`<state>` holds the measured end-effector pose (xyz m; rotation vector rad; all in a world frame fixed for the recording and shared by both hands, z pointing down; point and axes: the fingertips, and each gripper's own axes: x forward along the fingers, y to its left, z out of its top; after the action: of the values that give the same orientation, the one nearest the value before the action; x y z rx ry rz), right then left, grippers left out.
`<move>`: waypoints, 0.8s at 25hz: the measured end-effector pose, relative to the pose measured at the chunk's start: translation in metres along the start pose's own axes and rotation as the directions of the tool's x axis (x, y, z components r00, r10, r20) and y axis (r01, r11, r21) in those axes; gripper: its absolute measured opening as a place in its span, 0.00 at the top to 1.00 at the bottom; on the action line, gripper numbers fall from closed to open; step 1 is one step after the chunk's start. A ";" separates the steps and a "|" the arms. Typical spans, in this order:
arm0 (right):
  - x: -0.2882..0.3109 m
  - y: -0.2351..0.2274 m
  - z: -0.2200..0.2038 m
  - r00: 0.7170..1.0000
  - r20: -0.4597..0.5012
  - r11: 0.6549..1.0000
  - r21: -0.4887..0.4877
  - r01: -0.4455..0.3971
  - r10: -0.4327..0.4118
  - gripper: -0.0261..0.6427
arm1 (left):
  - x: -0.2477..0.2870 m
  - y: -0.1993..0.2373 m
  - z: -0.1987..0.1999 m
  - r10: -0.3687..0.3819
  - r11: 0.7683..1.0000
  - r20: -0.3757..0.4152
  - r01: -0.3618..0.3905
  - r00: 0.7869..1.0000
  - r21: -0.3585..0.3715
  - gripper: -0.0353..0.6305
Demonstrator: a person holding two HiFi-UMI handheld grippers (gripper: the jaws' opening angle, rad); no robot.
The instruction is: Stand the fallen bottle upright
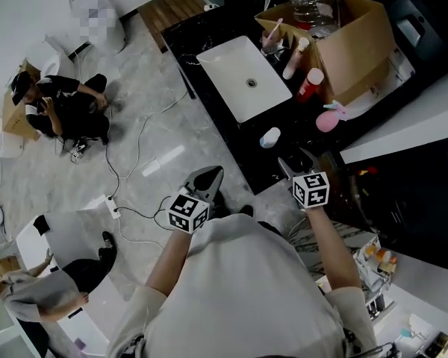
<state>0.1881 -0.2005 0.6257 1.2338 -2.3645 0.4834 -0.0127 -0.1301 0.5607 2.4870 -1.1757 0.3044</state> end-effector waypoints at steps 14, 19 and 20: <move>-0.076 0.017 0.048 0.990 0.128 0.998 -0.045 -0.050 0.056 0.73 | -0.010 -0.040 0.022 0.025 1.000 0.068 -0.025 0.997 0.000 0.93; -0.089 0.025 0.054 0.986 0.155 0.997 -0.046 -0.061 0.067 0.81 | -0.017 -0.046 0.031 0.022 1.000 0.086 -0.023 0.996 0.008 0.93; -0.091 0.026 0.055 0.985 0.161 0.997 -0.044 -0.061 0.067 0.83 | -0.019 -0.045 0.033 0.021 1.000 0.088 -0.022 0.996 0.012 0.93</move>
<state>0.2010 -0.1513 0.5289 1.2250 -2.5444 0.3676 0.0119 -0.1046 0.5137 2.5236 -1.2401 0.2109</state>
